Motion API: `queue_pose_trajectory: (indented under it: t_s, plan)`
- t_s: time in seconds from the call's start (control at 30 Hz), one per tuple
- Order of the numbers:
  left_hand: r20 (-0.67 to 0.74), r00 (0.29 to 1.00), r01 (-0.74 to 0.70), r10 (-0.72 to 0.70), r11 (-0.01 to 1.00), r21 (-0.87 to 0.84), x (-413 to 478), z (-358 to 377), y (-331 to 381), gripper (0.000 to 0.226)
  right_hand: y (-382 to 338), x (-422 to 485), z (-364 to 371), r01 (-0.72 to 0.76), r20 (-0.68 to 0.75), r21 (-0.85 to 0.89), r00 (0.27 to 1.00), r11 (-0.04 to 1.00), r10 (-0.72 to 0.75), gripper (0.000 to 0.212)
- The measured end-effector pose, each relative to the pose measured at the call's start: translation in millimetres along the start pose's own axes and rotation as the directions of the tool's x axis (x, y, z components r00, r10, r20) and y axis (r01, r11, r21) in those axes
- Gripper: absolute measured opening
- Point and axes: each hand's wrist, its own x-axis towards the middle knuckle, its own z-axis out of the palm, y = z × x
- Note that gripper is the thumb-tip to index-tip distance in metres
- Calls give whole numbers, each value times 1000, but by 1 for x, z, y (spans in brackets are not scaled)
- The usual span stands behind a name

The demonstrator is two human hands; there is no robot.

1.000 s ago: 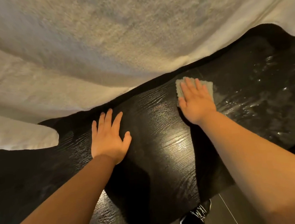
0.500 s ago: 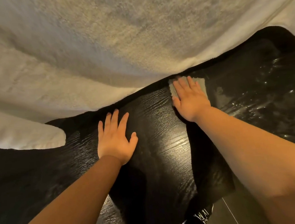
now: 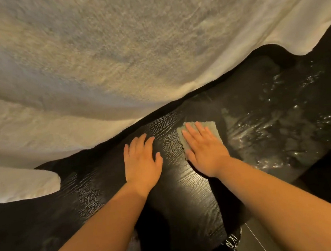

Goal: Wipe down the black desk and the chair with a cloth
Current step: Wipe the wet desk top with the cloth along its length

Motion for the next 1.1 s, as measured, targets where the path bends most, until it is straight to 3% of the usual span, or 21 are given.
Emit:
queue_pose_trajectory:
  t_s: [0.17, 0.3, 0.5, 0.6, 0.77, 0.87, 0.93, 1.1]
  plan:
    - [92, 996, -27, 23, 999, 40, 43, 12, 49, 66, 84, 1, -10, -214, -81, 34, 973, 976, 216, 72]
    - [118, 993, 1, -14, 994, 111, 48, 16, 57, 71, 93, -3, -16, -255, -87, 48, 962, 966, 259, 74]
    - [129, 990, 30, -53, 984, 177, 50, 17, 59, 74, 44, 45, -25, 79, -17, 58, 997, 995, -78, 72]
    - [117, 992, 20, -40, 986, 169, 49, 16, 59, 74, 64, 88, -38, 114, 15, 15, 993, 993, -114, 72]
    - [112, 993, 21, -38, 989, 149, 50, 16, 58, 75, 132, 90, -55, -89, -40, 67, 995, 994, 91, 83]
    - [114, 993, 22, -39, 988, 151, 51, 15, 58, 75, 130, 79, -55, -200, -37, 104, 978, 974, 204, 79]
    - [113, 993, 23, -40, 989, 149, 51, 13, 58, 75, 102, 72, -52, -151, -1, 74, 988, 986, 152, 74]
    - [110, 993, 34, -51, 988, 150, 52, 14, 59, 75, 75, 83, -44, 163, 42, -6, 986, 987, -162, 73]
